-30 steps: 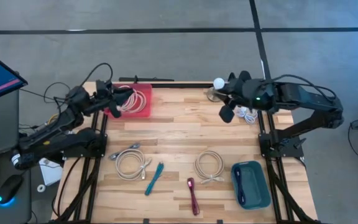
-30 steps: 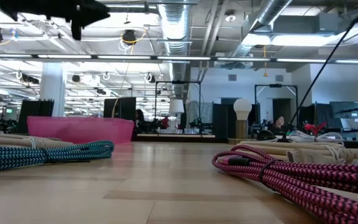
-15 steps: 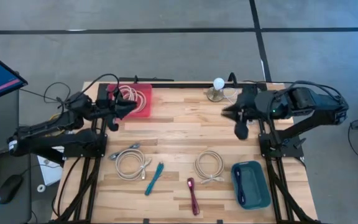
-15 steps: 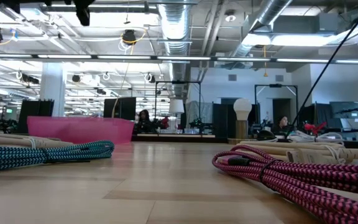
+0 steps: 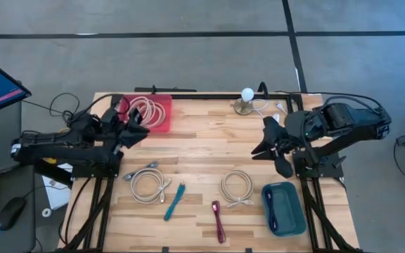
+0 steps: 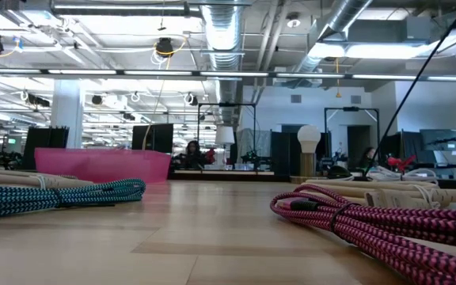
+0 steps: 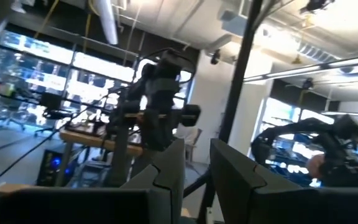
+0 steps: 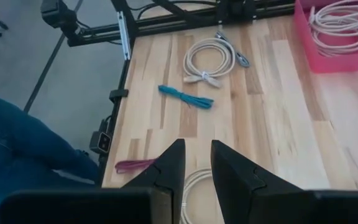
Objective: Pick & Place USB Port
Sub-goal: Put the red charger cable into the blue bin
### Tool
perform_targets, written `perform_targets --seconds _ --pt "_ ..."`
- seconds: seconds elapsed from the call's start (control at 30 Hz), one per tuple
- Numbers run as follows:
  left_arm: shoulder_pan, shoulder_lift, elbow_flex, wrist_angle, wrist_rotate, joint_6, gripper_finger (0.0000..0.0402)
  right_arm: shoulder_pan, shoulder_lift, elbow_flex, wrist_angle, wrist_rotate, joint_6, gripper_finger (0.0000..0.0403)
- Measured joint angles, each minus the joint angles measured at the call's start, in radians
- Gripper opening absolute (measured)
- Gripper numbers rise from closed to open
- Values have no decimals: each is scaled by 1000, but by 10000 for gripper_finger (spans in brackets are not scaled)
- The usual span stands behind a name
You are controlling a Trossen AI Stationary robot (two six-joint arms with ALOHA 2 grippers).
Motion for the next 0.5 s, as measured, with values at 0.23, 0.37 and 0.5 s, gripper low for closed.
perform_targets --seconds 0.23,0.37,0.5 --pt "-30 0 0 46 0 -36 76 -6 29 0 0 1 -1 70" --pt "-33 0 0 51 0 -67 76 -12 42 0 0 2 -3 70" --pt "-32 0 0 54 0 -67 76 -16 57 1 4 3 -3 70"
